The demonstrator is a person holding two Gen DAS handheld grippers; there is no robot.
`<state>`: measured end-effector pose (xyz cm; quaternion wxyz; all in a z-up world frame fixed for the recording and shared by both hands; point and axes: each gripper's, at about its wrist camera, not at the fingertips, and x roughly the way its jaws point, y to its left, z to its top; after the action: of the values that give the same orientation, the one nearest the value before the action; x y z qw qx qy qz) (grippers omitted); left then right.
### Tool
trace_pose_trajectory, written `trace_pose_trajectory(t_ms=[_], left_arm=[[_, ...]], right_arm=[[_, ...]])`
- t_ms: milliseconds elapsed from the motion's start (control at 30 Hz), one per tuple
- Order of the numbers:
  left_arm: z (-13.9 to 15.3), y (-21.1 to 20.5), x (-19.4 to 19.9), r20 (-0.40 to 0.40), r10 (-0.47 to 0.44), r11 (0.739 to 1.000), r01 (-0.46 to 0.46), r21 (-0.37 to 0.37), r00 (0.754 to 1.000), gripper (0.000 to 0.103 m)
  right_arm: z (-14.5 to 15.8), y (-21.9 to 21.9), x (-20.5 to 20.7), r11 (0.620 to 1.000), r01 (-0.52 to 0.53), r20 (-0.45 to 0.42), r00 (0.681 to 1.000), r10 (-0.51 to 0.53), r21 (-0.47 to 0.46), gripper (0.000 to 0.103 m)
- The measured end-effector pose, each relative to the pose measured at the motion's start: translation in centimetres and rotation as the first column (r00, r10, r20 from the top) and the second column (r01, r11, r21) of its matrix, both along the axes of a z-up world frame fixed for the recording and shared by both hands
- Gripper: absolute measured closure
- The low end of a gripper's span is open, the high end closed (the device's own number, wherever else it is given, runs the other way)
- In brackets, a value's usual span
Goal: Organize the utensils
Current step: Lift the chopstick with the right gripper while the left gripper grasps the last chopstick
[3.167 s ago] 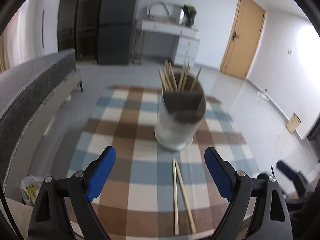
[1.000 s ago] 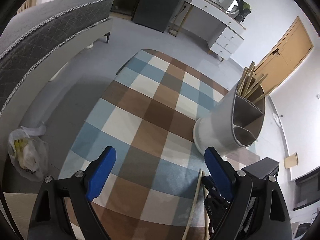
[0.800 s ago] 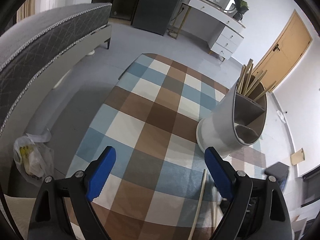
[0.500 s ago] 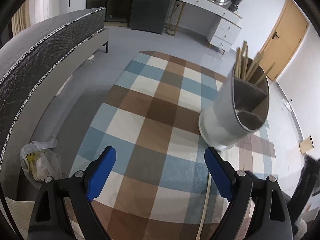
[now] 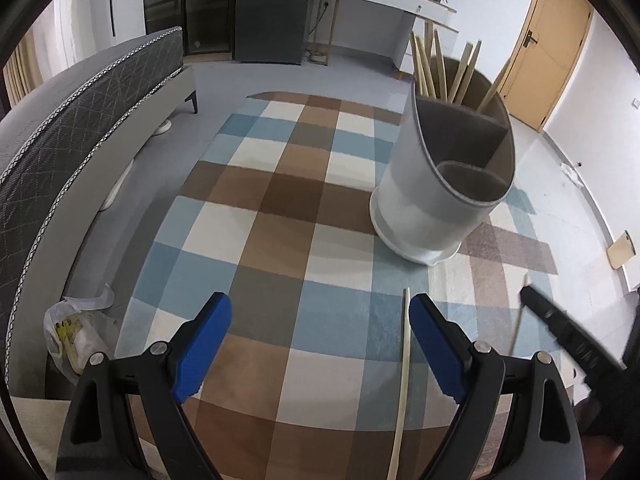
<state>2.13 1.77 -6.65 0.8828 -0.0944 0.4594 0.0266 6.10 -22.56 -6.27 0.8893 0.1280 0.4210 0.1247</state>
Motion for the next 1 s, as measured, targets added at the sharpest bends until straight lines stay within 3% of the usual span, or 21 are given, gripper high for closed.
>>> trace_pose_trajectory(t_ms=[300, 600, 767, 900, 1000], left_arm=[[-2.5, -2.1, 0.9, -0.126, -0.054, 0.997, 0.045, -0.070, 0.991, 0.016], [-4.1, -6.9, 2.6, -0.195, -0.162, 0.980, 0.180, 0.079, 0.967, 0.016], [-5.3, -8.1, 3.4, -0.239, -0.178, 0.972, 0.208, 0.107, 0.955, 0.017], [-6.4, -8.8, 3.8, -0.279, -0.192, 0.969, 0.227, 0.100, 0.941, 0.033], [-6.7, -9.1, 3.9, -0.277, -0.196, 0.969, 0.230, 0.093, 0.940, 0.036]], right_arm=[[1.4, -2.8, -0.1, 0.993, 0.083, 0.026, 0.996, -0.086, 0.080, 0.099], [1.2, -4.4, 0.5, 0.983, 0.136, -0.010, 0.991, -0.136, 0.120, 0.099], [1.8, -5.4, 0.7, 0.975, 0.146, -0.001, 0.989, -0.148, 0.169, 0.099], [1.9, -6.2, 1.1, 0.963, 0.159, -0.014, 0.987, -0.160, 0.216, 0.099], [1.8, -6.5, 1.3, 0.960, 0.168, -0.021, 0.986, -0.167, 0.225, 0.099]])
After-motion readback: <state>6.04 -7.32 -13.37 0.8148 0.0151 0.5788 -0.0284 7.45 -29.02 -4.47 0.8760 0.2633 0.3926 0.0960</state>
